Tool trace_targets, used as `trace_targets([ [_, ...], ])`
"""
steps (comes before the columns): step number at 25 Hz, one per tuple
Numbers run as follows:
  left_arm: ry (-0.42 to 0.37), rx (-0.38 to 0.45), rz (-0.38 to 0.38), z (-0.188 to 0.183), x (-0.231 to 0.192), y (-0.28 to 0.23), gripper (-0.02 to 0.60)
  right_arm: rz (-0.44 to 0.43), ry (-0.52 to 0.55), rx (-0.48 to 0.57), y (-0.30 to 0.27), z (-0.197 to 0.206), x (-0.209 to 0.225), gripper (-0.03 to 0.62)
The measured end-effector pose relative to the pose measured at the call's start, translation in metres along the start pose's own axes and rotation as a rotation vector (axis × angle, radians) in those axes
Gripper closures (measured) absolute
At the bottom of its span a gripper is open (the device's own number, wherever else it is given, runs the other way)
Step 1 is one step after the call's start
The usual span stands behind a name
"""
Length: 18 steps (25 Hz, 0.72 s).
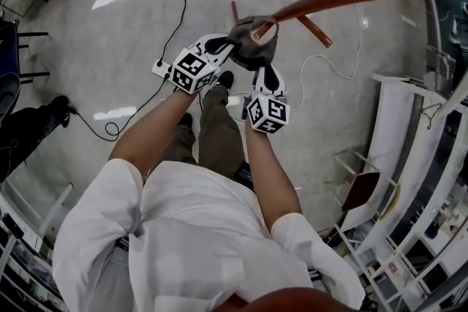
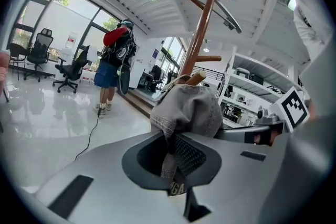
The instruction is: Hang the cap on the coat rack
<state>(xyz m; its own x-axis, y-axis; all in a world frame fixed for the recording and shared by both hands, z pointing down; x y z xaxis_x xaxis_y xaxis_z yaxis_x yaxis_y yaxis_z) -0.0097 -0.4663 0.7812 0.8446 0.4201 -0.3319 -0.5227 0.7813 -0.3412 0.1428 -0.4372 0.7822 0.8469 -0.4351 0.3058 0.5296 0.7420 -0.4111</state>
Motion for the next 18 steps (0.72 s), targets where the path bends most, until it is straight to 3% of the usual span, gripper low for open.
trace_targets([
  [18,-0.033,-0.055,-0.028,0.014,-0.037,-0.057,0.551,0.025,-0.002,-0.096,-0.056,0.021,0.029,0.560],
])
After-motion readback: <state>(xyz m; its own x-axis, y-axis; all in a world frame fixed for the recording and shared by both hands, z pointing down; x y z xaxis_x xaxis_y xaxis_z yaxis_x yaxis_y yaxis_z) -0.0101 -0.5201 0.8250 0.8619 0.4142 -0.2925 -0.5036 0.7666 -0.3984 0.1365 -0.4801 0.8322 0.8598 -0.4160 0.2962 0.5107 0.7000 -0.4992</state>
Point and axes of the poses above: the fingertips, and each gripper's own axes: y backward along the fingers, x to its right, z out of its underside, the point moved 4 cm from there along y, backward along the fingers, and after that the axes turned 7 degrees about -z, right-handed, at the moved point
